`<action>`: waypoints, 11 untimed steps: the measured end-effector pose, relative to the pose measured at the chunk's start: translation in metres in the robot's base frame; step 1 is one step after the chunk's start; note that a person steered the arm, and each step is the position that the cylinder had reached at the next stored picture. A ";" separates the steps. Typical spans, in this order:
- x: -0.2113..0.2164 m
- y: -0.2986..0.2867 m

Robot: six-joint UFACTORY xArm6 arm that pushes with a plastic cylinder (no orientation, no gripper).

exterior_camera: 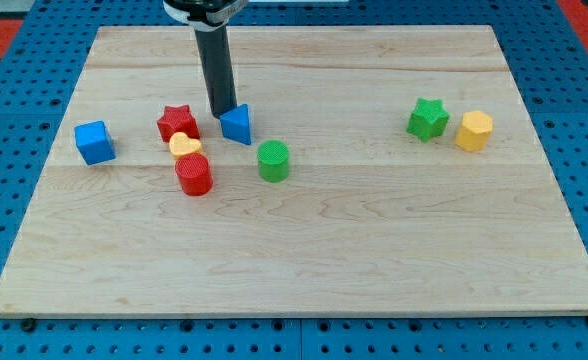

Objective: Push the yellow heart into red circle using red star

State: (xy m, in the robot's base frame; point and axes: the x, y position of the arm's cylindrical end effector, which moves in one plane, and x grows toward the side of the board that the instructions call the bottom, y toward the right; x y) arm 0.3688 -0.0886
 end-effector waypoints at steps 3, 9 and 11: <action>0.023 0.041; 0.022 -0.019; -0.053 -0.028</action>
